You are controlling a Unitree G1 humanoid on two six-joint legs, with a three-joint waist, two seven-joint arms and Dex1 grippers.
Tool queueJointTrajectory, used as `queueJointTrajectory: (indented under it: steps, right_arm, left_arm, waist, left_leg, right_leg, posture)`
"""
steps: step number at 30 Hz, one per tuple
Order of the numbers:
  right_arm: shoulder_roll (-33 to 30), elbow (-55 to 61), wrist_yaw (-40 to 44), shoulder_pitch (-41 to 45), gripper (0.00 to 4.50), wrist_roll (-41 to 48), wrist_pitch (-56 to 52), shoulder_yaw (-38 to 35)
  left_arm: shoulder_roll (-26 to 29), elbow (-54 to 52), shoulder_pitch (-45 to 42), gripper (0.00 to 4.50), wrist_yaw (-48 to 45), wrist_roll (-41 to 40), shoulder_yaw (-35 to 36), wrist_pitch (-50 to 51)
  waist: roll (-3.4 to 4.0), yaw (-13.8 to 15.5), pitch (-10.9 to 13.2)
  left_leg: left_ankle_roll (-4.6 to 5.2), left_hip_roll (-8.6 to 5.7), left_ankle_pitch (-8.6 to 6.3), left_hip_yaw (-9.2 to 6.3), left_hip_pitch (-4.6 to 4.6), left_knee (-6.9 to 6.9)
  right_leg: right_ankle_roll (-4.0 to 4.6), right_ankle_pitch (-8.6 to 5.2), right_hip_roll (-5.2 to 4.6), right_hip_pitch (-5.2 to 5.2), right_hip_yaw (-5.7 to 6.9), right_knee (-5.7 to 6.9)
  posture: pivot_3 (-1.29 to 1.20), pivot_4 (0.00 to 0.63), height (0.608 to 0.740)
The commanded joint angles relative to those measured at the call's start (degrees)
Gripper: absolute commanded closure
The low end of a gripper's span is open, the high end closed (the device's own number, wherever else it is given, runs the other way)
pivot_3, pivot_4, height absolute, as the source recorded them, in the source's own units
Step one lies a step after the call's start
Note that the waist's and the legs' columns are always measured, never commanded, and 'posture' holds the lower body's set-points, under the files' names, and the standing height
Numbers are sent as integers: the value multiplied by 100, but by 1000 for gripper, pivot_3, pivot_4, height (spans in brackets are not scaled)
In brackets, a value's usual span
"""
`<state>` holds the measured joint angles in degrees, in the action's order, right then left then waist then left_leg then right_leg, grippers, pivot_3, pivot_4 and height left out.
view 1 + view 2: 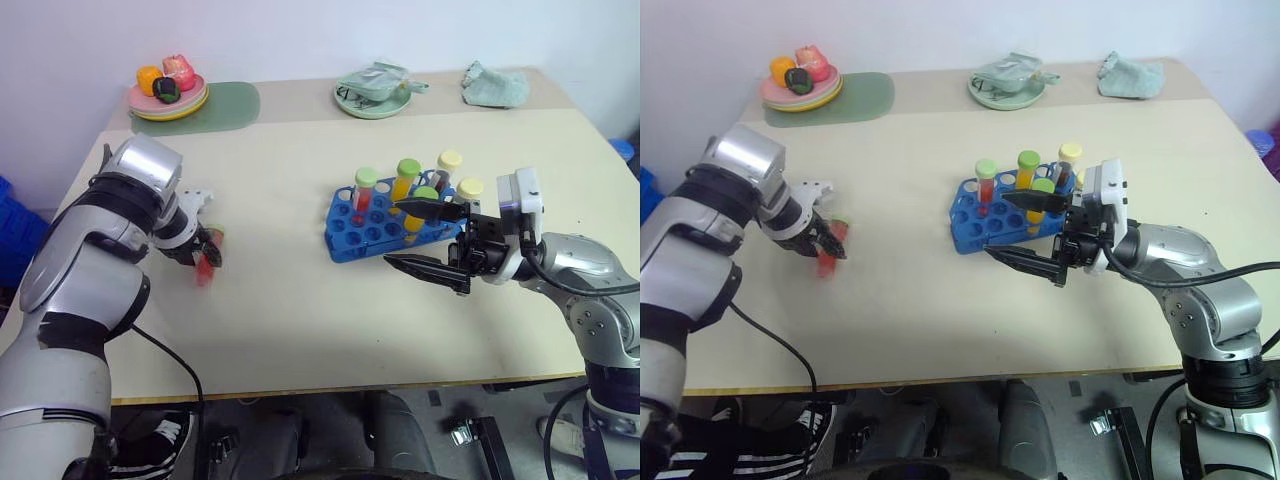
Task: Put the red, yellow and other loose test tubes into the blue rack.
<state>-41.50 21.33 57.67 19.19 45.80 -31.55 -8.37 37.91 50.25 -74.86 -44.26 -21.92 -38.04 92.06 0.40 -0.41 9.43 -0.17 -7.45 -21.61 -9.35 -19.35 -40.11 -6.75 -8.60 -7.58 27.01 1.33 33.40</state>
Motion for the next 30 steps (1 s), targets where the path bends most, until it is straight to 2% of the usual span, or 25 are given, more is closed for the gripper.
queueJointTrajectory:
  steps: [1, 12, 18, 21, 25, 28, 30]
  right_arm:
    - [-13, 221, -10, 23, 0, 16, 130, -140]
    - [-53, 199, -15, -39, 0, -61, 143, -130]
    - [-345, 121, 138, -258, 0, -25, 27, -275]
    - [-520, 70, 218, -392, 0, 21, -37, -422]
    - [-602, 25, 281, -482, 0, 4, -1, -549]
    - [-594, 20, 264, -518, 0, -33, 16, -615]
    - [-597, -6, 241, -517, 0, -36, 5, -656]
  left_arm:
    - [-15, -93, 97, 3607, -67, -77, 78, 44]
    - [90, -211, 104, 3607, 73, -55, 279, 44]
    - [427, -1472, 452, 3607, 538, 153, 1006, -53]
    - [565, -2304, 776, 3607, 1031, 379, 1741, -704]
    - [436, -3271, 1316, 3607, 1585, 428, 2891, -1051]
    - [89, -4464, 2135, 3607, 1777, 217, 3957, -2124]
    - [-342, -5170, 2743, 3607, 1902, 48, 4603, -2872]
  waist:
    - [0, 0, 0]
    - [0, -5, -1]
    - [0, -2, -1]
    - [-1, -13, 0]
    - [-1, -12, -1]
    - [2, -12, -2]
    - [2, -4, -3]
  left_leg:
    - [0, 0, 0, 0, 0, 0]
    - [0, 1, 0, 0, 1, -2]
    - [0, 4, 0, -4, -2, -4]
    - [0, 6, 0, -2, -4, -4]
    - [-1, 10, 0, 1, -5, -1]
    - [-1, 12, 0, 6, -3, -1]
    - [-2, 14, 0, 7, -5, -3]
  right_leg:
    - [0, 0, 0, 0, 0, 0]
    - [-1, 1, -2, 0, 0, 3]
    - [-1, 1, -3, 1, 0, 5]
    - [-1, 1, -4, 5, 0, 7]
    - [-1, 1, -4, 10, -1, 5]
    - [-1, 1, -5, 10, -2, 5]
    - [0, 1, -6, 11, -2, 4]
  posture:
    - [0, 150, 740]
    - [0, 150, 740]
    - [0, 150, 740]
    - [0, 150, 740]
    - [0, 150, 740]
    - [0, 150, 740]
    - [0, 150, 740]
